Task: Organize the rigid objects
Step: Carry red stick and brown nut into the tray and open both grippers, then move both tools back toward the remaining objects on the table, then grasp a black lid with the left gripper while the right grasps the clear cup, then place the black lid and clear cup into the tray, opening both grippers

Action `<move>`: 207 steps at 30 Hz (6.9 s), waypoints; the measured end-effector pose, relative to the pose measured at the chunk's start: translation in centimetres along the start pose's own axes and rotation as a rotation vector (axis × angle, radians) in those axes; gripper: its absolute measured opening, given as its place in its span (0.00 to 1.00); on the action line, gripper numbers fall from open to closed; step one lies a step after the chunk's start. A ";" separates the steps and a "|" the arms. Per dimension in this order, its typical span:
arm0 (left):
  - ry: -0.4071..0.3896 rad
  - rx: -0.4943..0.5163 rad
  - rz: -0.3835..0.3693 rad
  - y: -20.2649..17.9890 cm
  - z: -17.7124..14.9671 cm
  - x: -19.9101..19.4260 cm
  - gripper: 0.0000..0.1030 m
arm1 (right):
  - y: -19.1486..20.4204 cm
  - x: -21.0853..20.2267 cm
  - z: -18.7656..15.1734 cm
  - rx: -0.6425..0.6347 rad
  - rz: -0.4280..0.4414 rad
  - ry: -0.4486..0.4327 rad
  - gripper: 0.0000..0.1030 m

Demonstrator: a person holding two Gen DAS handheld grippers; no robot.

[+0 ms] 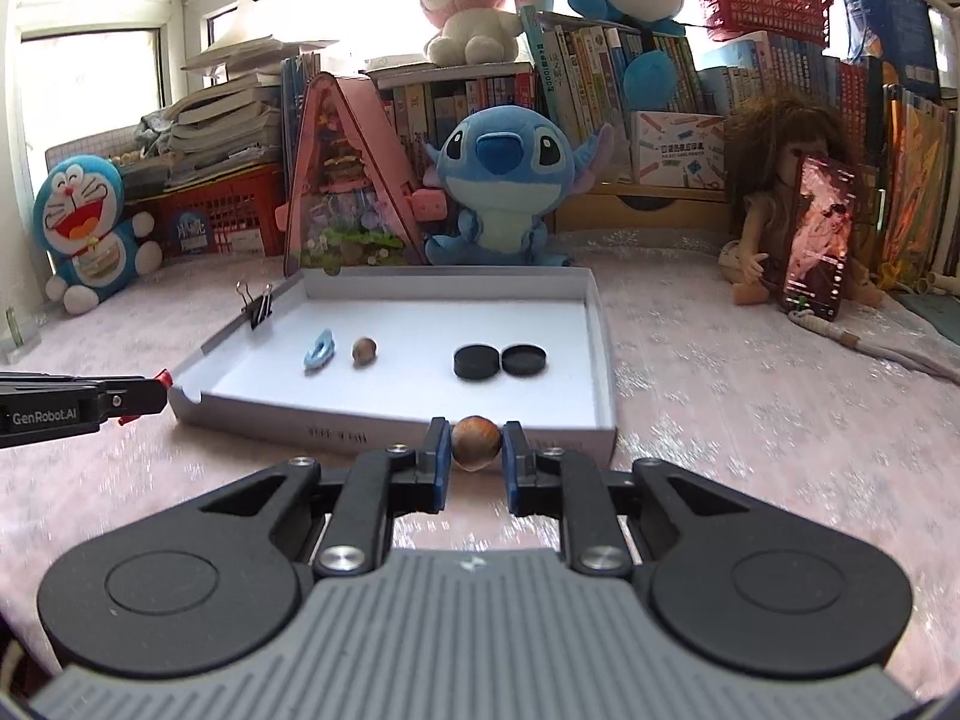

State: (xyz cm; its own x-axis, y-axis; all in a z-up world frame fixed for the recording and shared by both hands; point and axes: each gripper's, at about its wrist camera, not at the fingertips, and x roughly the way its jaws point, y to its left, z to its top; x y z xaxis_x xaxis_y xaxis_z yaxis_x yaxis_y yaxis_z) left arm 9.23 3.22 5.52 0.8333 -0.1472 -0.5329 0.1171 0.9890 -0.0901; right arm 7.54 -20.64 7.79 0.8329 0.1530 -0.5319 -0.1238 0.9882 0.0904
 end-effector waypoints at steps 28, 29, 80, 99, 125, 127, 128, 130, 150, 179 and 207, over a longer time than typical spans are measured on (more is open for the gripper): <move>0.106 0.011 0.096 -0.5 5.0 10.7 0.09 | 0.7 11.1 5.2 0.119 0.024 0.115 0.21; 0.111 0.012 0.099 -0.5 5.1 11.0 0.09 | 0.7 11.4 5.3 0.119 0.026 0.118 0.21; 0.085 0.045 0.109 -0.5 5.1 13.2 0.52 | 1.3 13.1 6.8 0.098 0.082 0.157 0.54; 0.020 0.124 -0.057 -1.6 1.3 4.4 0.74 | 1.6 4.2 3.0 -0.083 0.129 0.025 0.77; 0.109 0.122 -0.146 -1.9 -5.5 -0.8 0.75 | -0.2 -1.8 -4.6 -0.234 0.069 0.007 0.81; 0.120 0.126 -0.149 -1.9 -5.9 -0.9 0.75 | -0.5 -1.7 -5.0 -0.224 0.066 0.014 0.81; 0.123 0.127 -0.149 -1.9 -6.0 -0.9 0.75 | -0.6 -1.6 -5.1 -0.220 0.066 0.017 0.81; 0.133 0.127 -0.146 -1.9 -6.3 -0.7 0.73 | -0.6 -1.5 -5.5 -0.220 0.058 0.021 0.81; 0.105 0.099 -0.047 -1.6 -5.9 0.5 0.34 | -0.7 -1.0 -6.5 -0.203 0.007 0.024 0.81; 0.107 0.152 -0.116 -4.0 -6.4 -0.1 0.44 | -0.3 -0.9 -6.8 -0.195 0.023 0.008 0.81; 0.012 0.119 -0.082 -3.8 -1.1 0.8 0.28 | -0.6 -0.3 -2.8 -0.125 0.020 -0.031 0.32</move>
State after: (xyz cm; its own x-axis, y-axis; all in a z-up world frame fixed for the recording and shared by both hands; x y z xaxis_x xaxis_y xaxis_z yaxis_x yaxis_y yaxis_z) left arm 8.80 -0.69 4.50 0.8116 -0.2270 -0.5383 0.2486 0.9680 -0.0334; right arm 5.84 -21.21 5.60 0.8455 0.1745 -0.5047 -0.2053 0.9787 -0.0055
